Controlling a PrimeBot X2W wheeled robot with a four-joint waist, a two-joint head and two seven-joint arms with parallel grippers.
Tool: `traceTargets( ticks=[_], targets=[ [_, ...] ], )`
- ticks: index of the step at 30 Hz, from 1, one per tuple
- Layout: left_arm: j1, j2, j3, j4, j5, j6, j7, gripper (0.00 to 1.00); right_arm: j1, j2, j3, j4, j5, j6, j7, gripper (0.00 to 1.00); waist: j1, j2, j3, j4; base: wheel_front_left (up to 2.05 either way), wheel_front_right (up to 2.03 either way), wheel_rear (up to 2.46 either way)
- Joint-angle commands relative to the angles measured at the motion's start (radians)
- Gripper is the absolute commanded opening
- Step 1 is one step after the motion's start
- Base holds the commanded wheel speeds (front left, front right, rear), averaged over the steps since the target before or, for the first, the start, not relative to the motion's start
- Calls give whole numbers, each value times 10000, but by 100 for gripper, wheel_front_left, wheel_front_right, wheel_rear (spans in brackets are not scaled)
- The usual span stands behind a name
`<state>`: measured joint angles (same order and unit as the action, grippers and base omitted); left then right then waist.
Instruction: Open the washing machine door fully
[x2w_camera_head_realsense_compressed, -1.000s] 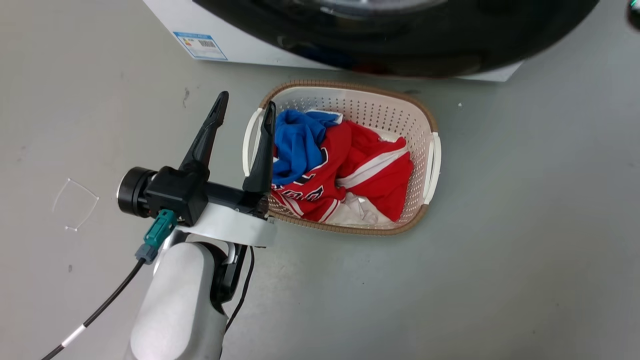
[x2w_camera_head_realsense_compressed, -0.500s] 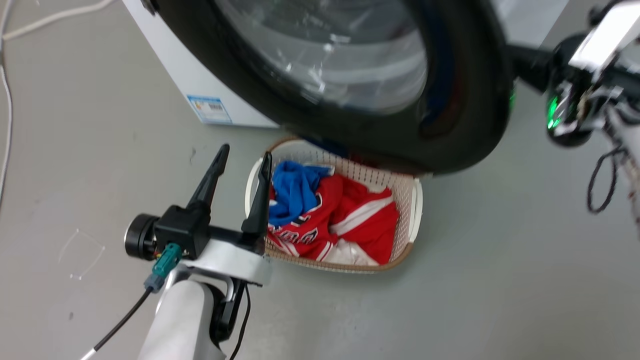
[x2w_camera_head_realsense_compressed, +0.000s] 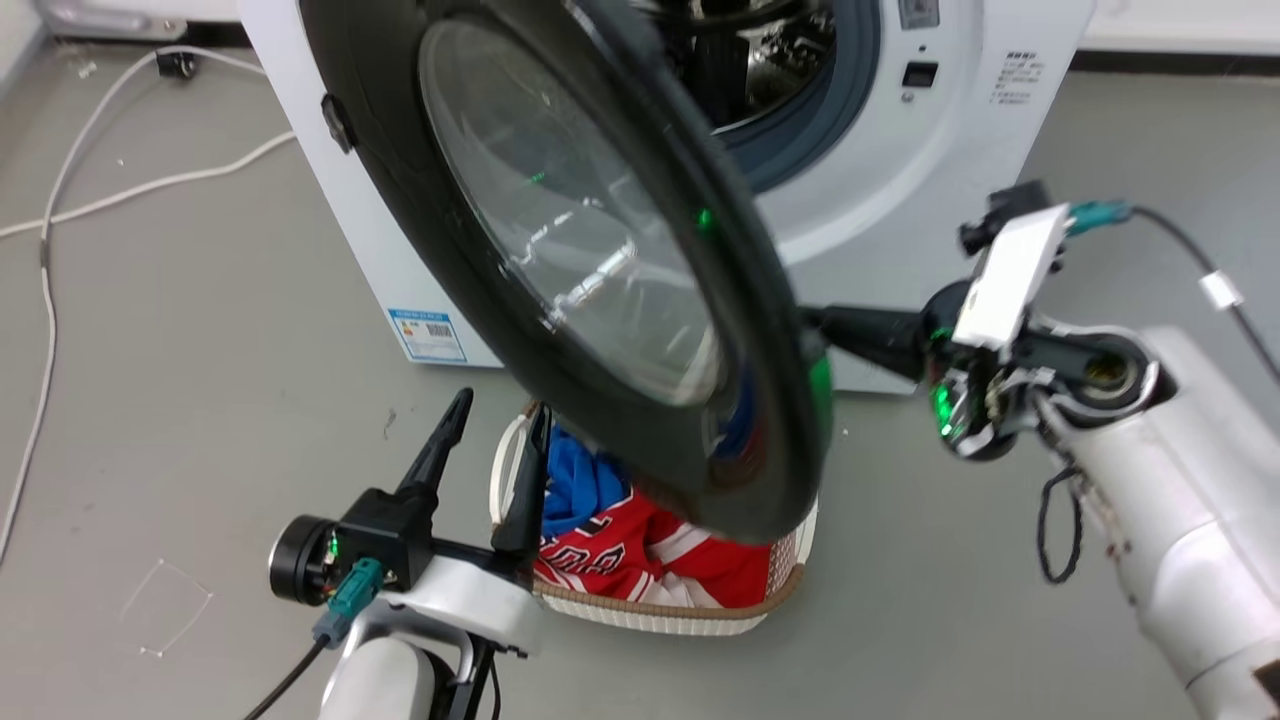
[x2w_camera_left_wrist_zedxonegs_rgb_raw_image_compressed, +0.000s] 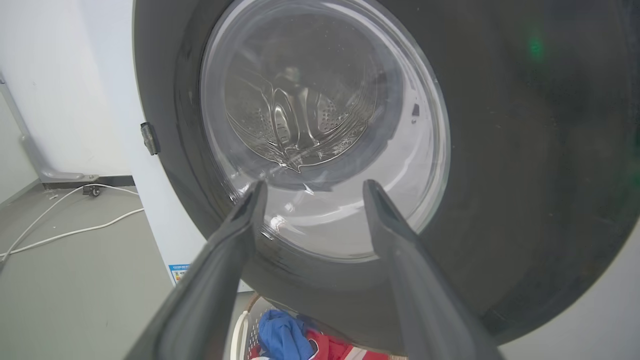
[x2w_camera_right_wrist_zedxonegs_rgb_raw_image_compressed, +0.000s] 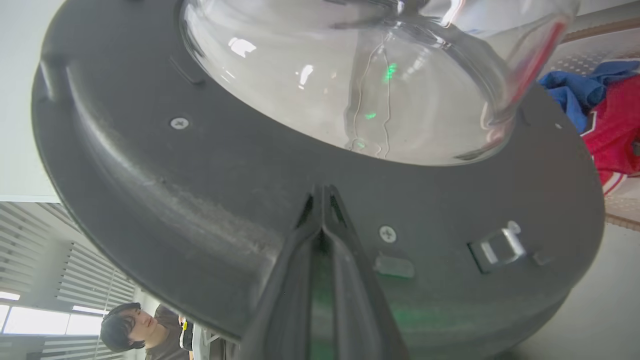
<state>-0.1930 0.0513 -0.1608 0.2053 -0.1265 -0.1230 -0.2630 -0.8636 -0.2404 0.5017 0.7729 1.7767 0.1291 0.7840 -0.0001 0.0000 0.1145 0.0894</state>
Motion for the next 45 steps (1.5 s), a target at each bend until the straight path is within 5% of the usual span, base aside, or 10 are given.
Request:
traceTargets(
  ticks=[1,11,30,32,38,44,45],
  targets=[
    [118,-12,-32,39,-33,-38,-26,100,291,137,94,-139,33,29,40,0,1,0,-158,16,0,0,0],
    [470,-12,11,67,-171,-50,-26,100,1681,569,170,-1551,-301,29,-1005,0,1,0,-497,-17,0,0,0],
    [846,-10,601,139,-221,2,-26,100,5183,20,-2942,-4005,-1393,27,-7715,0,1,0,-981,-703,0,0,0],
    [880,-12,656,151,-177,-6,-26,100,5623,-128,-3112,-4293,-1731,27,-8313,100,1,0,-1048,-734,0,0,0],
    [1056,-10,916,79,-14,-10,-26,100,6729,-548,-3098,-4989,-3818,27,-10072,100,1,0,-1133,-849,0,0,0],
    [1147,-12,1061,62,90,-25,-26,100,7300,-545,-4224,-5271,-8397,27,-10487,100,1,0,-1167,-913,0,0,0],
    [1147,-12,1061,62,90,-25,-26,100,7300,-545,-4224,-5271,-8397,27,-10487,100,1,0,-1167,-913,0,0,0]
  ],
)
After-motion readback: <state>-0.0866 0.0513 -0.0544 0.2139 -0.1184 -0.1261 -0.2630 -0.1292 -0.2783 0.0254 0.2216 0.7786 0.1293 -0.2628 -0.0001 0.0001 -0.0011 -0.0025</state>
